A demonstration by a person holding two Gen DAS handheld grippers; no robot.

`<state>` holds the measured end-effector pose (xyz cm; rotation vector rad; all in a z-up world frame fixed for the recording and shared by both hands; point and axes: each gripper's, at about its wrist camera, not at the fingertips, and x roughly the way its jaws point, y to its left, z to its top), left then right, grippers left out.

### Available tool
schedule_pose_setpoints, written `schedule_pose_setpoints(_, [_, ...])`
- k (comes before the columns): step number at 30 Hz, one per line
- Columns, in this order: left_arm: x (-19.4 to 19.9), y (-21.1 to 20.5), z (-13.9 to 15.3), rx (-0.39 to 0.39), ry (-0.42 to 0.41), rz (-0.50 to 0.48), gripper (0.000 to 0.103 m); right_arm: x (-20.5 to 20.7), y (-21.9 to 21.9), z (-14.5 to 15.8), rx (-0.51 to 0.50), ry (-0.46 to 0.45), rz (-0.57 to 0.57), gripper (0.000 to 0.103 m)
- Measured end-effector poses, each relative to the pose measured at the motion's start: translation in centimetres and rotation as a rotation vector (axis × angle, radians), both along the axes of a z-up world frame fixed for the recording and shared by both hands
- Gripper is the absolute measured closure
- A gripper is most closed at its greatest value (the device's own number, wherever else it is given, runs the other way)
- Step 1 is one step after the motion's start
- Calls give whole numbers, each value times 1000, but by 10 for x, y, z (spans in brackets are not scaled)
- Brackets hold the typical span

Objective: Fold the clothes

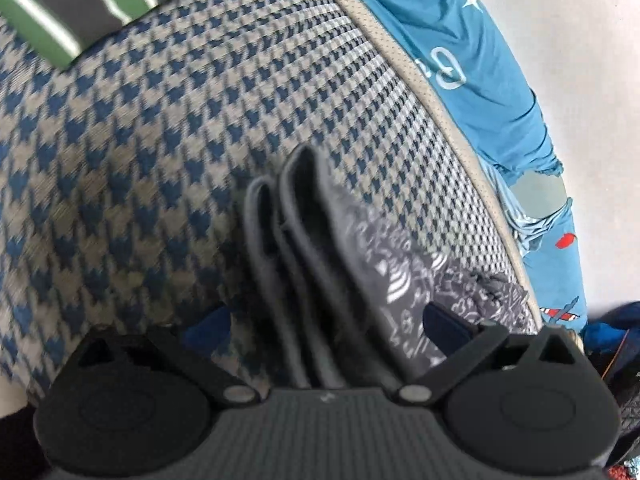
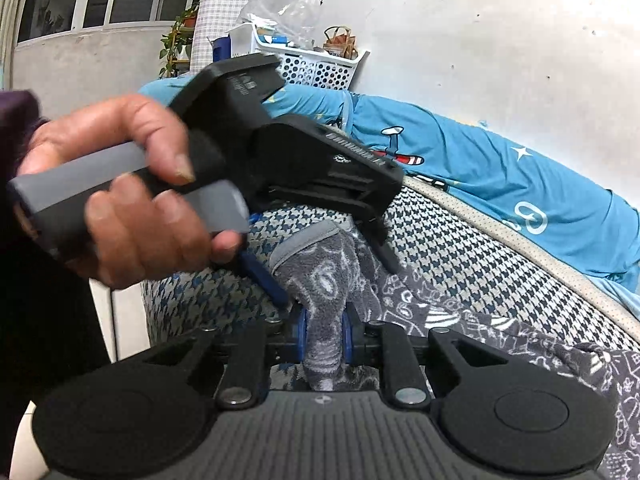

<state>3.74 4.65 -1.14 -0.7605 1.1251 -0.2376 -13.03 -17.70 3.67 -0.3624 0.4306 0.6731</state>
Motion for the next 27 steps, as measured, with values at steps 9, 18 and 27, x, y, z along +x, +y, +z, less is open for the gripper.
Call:
schedule_pose_setpoints(9, [10,-12,-1,-17,-20,-15,52,5,11,-15,-57,-8,24,86])
schedule_pose_setpoints(18, [8,-10,7,-82,-24,-19,54,1,23,-27,-132,-65,-1,62])
schedule_pose_setpoints(27, [7,-12,8,-81,-15,-7,54,1,39,-39,-201,-130,-31,55])
